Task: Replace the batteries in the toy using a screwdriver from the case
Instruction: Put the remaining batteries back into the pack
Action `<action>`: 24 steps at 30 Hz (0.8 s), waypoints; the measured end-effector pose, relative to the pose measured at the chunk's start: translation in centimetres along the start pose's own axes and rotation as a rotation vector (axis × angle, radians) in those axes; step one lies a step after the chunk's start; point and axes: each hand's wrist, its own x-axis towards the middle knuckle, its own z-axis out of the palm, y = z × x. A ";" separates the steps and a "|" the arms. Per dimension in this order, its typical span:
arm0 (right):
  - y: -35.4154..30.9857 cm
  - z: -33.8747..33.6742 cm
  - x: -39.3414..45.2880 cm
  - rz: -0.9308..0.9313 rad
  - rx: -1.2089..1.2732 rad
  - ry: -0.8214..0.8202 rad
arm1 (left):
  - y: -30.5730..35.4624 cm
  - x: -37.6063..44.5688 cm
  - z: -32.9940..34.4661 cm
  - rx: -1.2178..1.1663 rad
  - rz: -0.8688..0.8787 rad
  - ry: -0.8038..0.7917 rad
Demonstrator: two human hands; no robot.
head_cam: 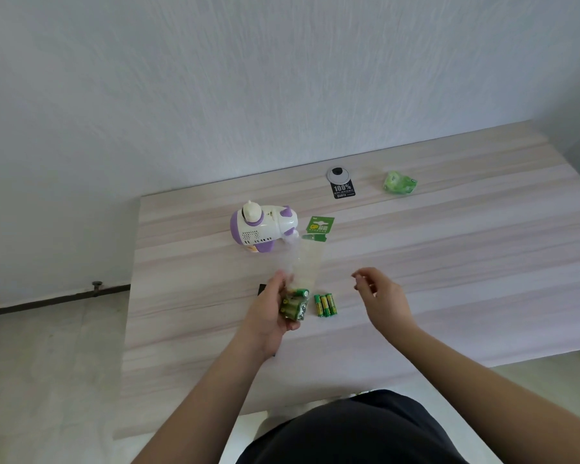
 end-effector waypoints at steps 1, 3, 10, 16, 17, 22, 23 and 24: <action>1.0 0.5 0.5 0.055 -0.063 -0.049 | 0.1 0.0 0.0 -0.012 0.002 -0.010; 2.7 1.7 1.3 0.125 -0.172 -0.157 | 0.3 -0.1 0.0 -0.037 0.008 -0.005; 4.2 5.8 1.9 0.176 -0.295 -0.279 | 0.3 0.0 -0.6 -0.077 0.007 0.040; 3.9 6.9 2.4 0.174 -0.413 -0.285 | 0.3 0.0 -0.9 -0.112 0.048 0.024; 3.8 6.9 2.4 0.185 -0.443 -0.288 | 0.4 0.0 -1.0 -0.113 0.056 0.014; 3.3 5.7 2.2 0.226 -0.422 -0.264 | 0.7 -0.2 -1.5 -0.105 0.069 -0.015; 2.8 5.1 2.1 0.233 -0.353 -0.242 | 0.9 -0.2 -1.6 -0.107 0.070 -0.022; 2.2 4.5 1.9 0.229 -0.272 -0.218 | 0.9 -0.3 -1.7 -0.108 0.073 -0.030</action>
